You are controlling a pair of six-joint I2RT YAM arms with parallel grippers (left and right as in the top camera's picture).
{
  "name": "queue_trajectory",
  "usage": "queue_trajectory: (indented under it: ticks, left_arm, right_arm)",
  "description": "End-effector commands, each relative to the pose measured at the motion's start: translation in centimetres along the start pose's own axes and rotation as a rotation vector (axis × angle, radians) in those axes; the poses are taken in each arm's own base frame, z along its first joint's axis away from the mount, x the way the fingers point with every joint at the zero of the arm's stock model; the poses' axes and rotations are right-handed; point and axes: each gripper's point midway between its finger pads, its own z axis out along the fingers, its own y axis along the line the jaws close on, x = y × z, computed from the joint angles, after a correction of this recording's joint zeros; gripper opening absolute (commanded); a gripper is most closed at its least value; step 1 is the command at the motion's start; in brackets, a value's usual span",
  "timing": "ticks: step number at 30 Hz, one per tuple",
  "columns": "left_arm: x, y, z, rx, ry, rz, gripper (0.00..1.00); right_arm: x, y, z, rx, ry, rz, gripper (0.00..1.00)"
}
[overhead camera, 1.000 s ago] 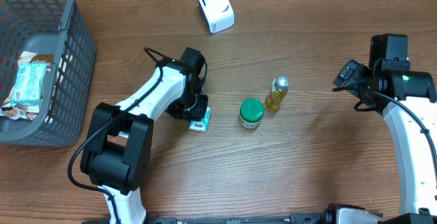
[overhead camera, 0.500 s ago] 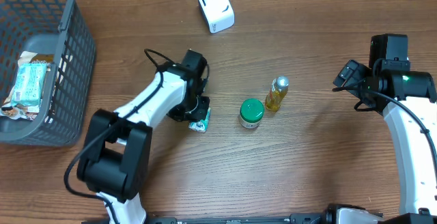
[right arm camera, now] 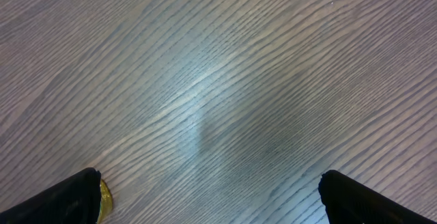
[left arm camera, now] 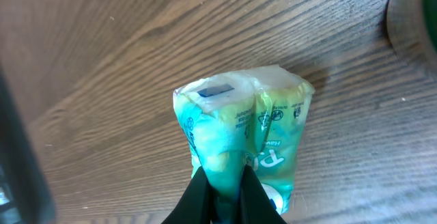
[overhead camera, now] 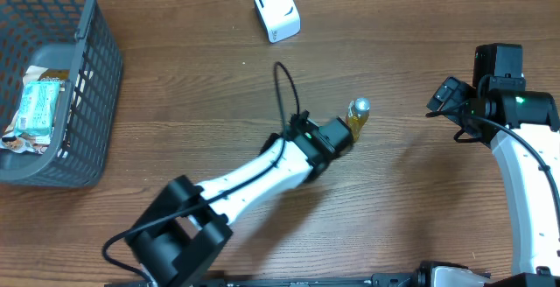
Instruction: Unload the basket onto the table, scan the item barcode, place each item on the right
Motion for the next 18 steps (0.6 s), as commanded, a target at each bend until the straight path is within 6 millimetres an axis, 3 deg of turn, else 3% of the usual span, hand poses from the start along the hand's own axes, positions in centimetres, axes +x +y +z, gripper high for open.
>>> queue_trajectory:
  ticks: [1,9,18]
  left_arm:
    - [-0.3,0.2,0.6,-0.131,-0.038,-0.01,0.04]
    - [0.7,-2.1,1.7,-0.162,-0.018,0.079,0.06]
    - [1.1,-2.7,1.9,-0.133,0.001,0.087,0.2]
  right_arm:
    - [-0.4,0.0,-0.2,0.0,-0.013,0.011,1.0]
    - [-0.4,0.0,-0.2,0.0,-0.013,0.011,1.0]
    - [-0.4,0.0,-0.2,0.0,-0.013,0.011,1.0]
